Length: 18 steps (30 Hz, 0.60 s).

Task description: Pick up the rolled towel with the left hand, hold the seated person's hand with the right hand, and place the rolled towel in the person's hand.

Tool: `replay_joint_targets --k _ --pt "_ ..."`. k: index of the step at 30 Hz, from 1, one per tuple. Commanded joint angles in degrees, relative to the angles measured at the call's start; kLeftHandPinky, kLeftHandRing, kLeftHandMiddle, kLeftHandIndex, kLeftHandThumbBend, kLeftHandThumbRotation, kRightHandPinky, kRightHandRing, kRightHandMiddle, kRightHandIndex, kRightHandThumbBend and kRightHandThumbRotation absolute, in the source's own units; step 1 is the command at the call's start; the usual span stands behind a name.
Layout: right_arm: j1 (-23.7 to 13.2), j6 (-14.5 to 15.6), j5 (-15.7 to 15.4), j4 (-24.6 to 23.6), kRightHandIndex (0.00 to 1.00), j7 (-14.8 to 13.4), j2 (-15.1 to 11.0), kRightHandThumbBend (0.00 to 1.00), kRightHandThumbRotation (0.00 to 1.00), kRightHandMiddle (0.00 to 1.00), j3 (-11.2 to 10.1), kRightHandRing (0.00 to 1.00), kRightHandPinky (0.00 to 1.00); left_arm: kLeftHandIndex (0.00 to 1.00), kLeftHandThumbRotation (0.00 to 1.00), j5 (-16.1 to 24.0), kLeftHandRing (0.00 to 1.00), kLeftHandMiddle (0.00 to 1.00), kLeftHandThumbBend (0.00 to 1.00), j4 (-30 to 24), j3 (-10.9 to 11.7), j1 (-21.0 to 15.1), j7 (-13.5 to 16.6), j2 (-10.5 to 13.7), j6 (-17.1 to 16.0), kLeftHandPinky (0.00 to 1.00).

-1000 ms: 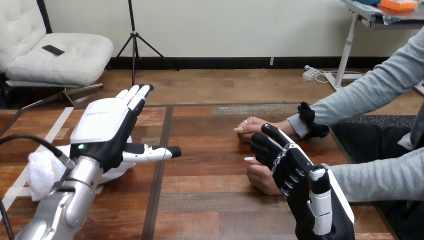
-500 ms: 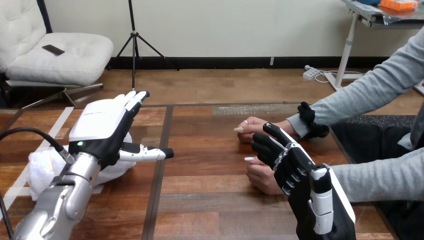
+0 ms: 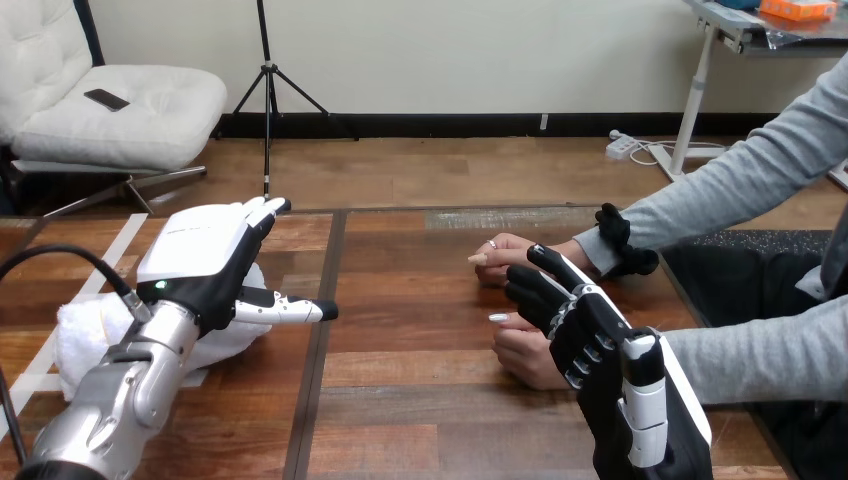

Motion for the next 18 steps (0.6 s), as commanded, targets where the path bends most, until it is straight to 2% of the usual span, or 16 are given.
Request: replay_joint_targets --k 1,18 --pt "-4.0 -1.1 1.2 -1.2 0.90 0.1 0.5 0.91 1.00 0.88 -0.5 0.89 0.97 0.90 0.66 0.5 0.91 0.93 1.00 3.0 -1.7 -6.9 1.0 1.1 0.1 0.85" --pt "-4.0 -1.8 1.1 -0.9 0.88 -0.1 0.7 0.89 1.00 0.86 -0.8 0.86 0.94 0.93 0.66 1.2 0.94 0.96 1.00 9.6 -5.7 -10.7 0.2 1.3 1.8 0.87"
